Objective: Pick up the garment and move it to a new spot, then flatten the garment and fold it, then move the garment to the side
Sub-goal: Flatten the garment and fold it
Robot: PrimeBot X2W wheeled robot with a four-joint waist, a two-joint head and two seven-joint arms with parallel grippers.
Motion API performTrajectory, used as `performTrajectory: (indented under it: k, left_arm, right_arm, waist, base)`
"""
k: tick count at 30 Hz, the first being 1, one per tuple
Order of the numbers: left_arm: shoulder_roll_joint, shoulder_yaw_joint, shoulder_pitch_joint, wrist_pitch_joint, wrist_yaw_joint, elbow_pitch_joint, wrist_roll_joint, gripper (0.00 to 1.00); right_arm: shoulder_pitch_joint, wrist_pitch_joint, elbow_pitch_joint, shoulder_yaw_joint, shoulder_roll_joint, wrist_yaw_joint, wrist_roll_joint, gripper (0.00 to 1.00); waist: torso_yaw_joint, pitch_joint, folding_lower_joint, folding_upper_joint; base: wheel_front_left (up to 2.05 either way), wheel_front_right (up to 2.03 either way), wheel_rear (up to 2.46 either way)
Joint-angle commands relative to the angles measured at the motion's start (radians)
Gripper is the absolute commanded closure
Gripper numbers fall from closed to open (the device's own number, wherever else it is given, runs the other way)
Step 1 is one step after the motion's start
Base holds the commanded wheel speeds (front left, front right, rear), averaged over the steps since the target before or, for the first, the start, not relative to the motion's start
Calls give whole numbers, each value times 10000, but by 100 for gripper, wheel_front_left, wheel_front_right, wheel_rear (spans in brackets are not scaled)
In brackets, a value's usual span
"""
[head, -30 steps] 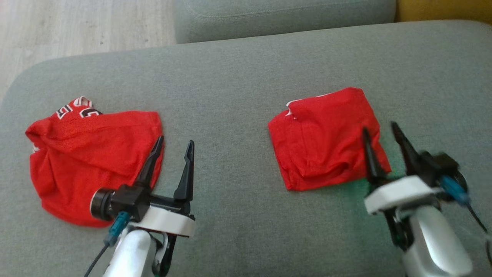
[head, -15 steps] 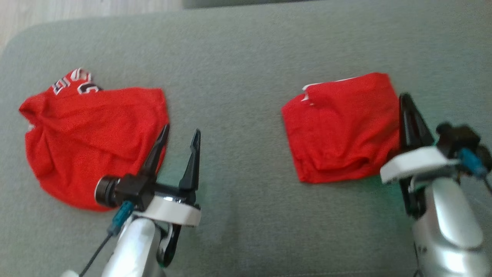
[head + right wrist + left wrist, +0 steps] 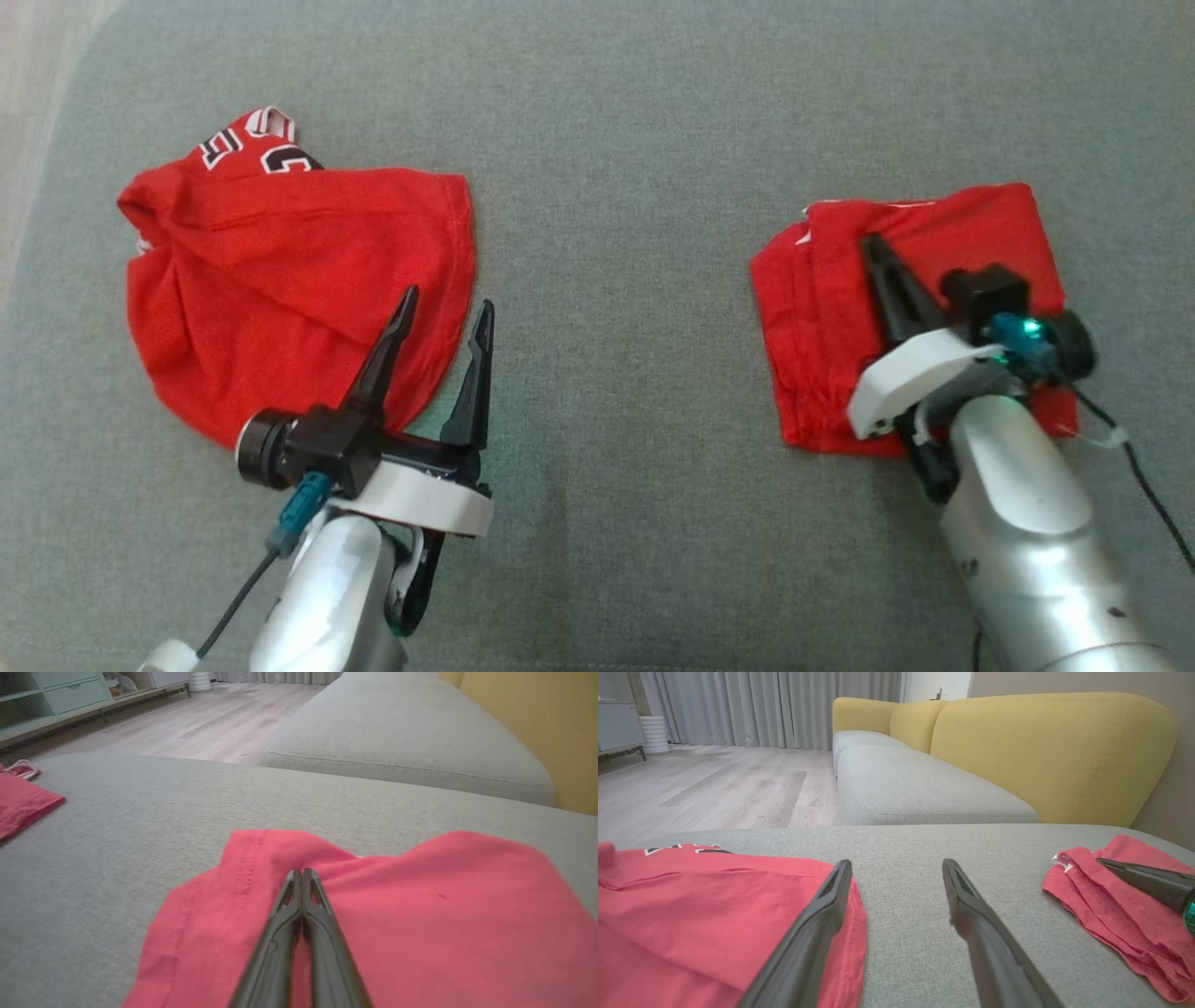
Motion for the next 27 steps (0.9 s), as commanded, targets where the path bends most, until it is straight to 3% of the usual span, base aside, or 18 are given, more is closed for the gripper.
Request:
performTrajectory:
  k: [1,6,14,19,27]
  left_arm:
    - [24,238,-348,-51,13,-283,60,0]
    - [15,295,-243,-51,42,-284,59,0]
    - [6,369,-89,-51,52,-329,89,0]
    - [5,492,3,-51,49,-373,99,0]
    - [0,707,315,-51,80,-509,41,0]
  right_arm:
    - [-172,-164,-131,462,139,-9,187,100]
    - [-45,2,587,1816,147,-9,954,100]
    - [-138,-71,1026,2015,149,-9,1890,100]
    - [14,-293,56,1228,147,-9,2051,100]
    - [1590,-311,-2910,-377,128,-9,1582,100]
  waist:
    - [8,-72,0,0]
    - [-94,-262,0,0]
    - [-492,-576,0,0]
    - [-834,-842,0,0]
    - [-1410,-1199,0,0]
  base:
    - [0,0,0]
    - [0,0,0]
    - [0,0,0]
    - [0,0,0]
    - [0,0,0]
